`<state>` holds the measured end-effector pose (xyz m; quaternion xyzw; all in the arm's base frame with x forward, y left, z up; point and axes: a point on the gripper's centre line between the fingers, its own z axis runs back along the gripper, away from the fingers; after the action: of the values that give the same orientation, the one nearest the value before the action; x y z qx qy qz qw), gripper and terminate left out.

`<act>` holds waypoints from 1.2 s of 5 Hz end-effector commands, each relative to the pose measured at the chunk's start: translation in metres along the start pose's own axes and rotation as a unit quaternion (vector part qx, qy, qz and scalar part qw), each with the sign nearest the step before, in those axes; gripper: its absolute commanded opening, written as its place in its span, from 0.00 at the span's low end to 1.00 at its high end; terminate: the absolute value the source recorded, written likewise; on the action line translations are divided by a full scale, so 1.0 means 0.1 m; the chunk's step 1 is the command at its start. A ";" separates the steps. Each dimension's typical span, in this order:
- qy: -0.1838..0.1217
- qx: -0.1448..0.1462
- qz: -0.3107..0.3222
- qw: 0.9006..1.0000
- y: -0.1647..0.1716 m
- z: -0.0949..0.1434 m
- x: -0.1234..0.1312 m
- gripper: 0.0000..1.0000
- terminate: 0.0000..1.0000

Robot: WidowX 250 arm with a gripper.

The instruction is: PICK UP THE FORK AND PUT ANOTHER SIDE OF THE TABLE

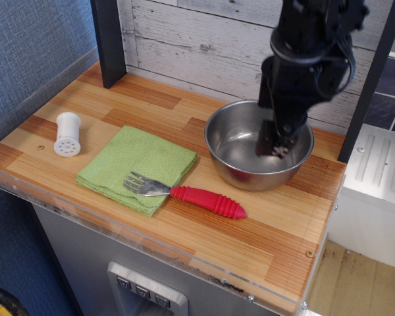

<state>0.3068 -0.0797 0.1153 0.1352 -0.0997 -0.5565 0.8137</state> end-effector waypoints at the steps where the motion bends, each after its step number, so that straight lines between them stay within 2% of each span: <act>1: 0.010 0.010 -0.036 0.999 -0.05 0.26 -0.44 1.00 0.00; 3: 0.031 -0.040 -0.014 0.999 -0.32 0.08 -0.75 1.00 0.00; 4: 0.024 -0.071 0.006 0.997 -0.39 -0.21 -0.75 1.00 0.00; 6: 0.030 -0.107 -0.014 0.994 -0.44 -0.58 -0.73 1.00 0.00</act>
<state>0.2524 -0.0197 0.0317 0.0546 0.0092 -0.5741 0.8169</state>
